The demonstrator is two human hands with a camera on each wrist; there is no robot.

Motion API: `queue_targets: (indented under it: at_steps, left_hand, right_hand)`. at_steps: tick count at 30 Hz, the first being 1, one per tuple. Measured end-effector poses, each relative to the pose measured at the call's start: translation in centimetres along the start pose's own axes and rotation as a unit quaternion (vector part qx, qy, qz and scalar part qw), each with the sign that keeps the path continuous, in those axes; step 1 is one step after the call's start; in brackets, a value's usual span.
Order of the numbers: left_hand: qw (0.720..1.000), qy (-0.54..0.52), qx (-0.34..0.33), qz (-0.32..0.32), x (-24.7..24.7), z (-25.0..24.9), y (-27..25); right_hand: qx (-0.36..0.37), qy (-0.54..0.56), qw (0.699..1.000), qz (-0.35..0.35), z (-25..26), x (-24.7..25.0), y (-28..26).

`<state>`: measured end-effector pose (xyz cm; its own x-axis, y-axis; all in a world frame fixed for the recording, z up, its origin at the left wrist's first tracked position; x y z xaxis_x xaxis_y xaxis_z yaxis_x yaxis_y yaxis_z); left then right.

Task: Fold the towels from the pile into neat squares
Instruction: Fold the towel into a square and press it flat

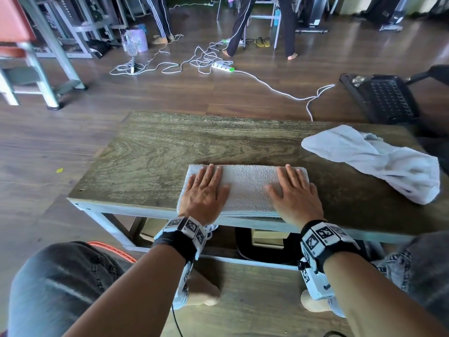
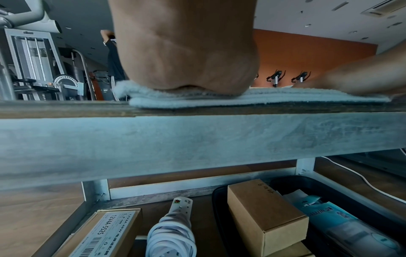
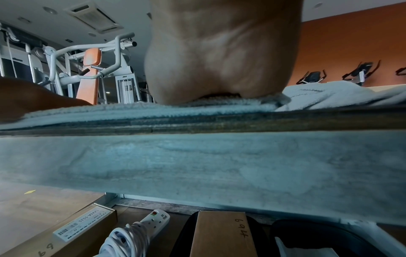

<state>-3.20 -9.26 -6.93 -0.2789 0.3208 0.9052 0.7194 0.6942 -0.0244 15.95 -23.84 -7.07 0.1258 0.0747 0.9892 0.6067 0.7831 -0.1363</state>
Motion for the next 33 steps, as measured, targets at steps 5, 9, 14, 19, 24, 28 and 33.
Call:
queue_targets:
  at_steps: [5,9,14,19,24,28,33]
  left_hand:
    - [1.0,-0.002,0.025,-0.002,0.3,0.9,-0.3]
    - [0.999,-0.021,0.039,-0.016,0.6,2.2,-0.6]
    - [0.997,-0.038,0.057,-0.018,0.7,3.0,-1.0]
    - [0.998,-0.024,0.062,-0.013,0.5,3.0,-0.7]
    - [0.997,-0.019,0.077,0.003,0.4,3.1,-0.3]
    - [0.996,-0.011,0.083,0.017,0.7,3.0,0.0]
    - [0.991,0.063,0.114,-0.011,1.7,1.3,-0.9]
  right_hand:
    - [-0.031,0.022,0.999,0.004,-1.2,0.0,-0.3]
    - [-0.04,0.027,0.999,0.0,-1.8,-0.1,-0.3]
    - [-0.039,0.027,0.999,-0.007,-1.9,-0.4,-0.2]
    - [-0.029,0.038,0.997,0.061,-2.0,1.0,-0.2]
    - [0.062,-0.066,0.984,-0.154,0.2,3.5,-3.5]
    - [0.165,-0.02,0.978,-0.126,3.0,3.1,-6.2]
    - [0.137,0.024,0.984,-0.115,2.1,2.8,-5.8]
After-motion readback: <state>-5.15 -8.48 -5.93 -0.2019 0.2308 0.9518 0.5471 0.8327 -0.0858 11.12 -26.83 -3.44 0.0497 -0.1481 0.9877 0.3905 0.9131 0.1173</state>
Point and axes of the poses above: each hand's wrist, its own y-axis towards the middle knuckle, its own x-axis out of the back of the hand, z = x × y, the point moved 2 cm from there along y, towards the middle knuckle, and after that the axes turned 10 degrees about -y, right-handed, at the moved point
